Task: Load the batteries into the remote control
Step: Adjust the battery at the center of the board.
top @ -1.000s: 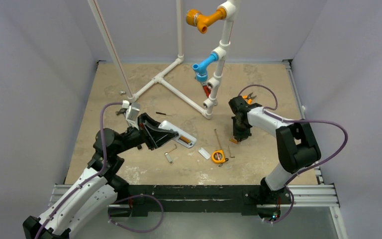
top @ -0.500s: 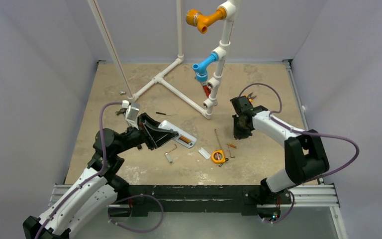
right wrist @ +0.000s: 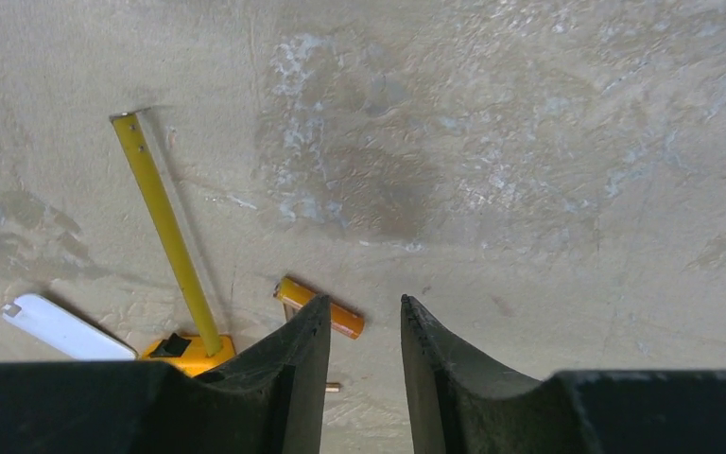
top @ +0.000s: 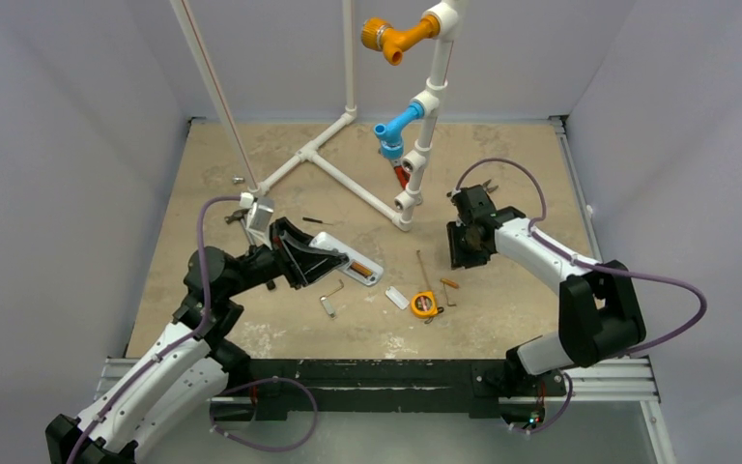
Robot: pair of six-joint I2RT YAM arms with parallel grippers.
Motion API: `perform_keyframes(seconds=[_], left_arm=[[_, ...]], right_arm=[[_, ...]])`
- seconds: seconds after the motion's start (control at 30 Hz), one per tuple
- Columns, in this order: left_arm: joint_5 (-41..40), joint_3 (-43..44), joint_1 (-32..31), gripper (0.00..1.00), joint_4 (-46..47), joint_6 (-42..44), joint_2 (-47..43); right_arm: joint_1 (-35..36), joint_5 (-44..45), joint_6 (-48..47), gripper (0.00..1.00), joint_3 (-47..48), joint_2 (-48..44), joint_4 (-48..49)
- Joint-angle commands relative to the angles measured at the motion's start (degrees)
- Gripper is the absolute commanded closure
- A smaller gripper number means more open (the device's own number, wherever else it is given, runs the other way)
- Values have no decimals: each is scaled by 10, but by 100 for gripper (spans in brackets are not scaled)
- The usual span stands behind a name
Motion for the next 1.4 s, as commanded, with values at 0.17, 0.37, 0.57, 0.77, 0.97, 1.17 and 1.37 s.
perform_keyframes(seconds=[0.17, 0.37, 0.57, 0.77, 0.97, 1.17, 1.37], left_arm=[[7, 5, 1, 100, 45, -10, 2], [5, 2, 1, 100, 50, -12, 2], [8, 4, 2, 100, 52, -13, 6], [8, 3, 1, 100, 54, -14, 8], [8, 3, 1, 100, 56, -16, 7], [7, 1, 2, 100, 54, -15, 6], [6, 2, 1, 100, 56, -16, 9]], right_arm=[[9, -69, -34, 65, -1, 1, -19], [15, -68, -30, 65, -3, 20, -30], [18, -63, -30, 66, -6, 33, -29], [21, -66, -32, 67, -5, 45, -25], [26, -69, -29, 69, -4, 67, -23], [30, -66, -26, 76, -2, 82, -22], [31, -52, -21, 87, -4, 82, -20]])
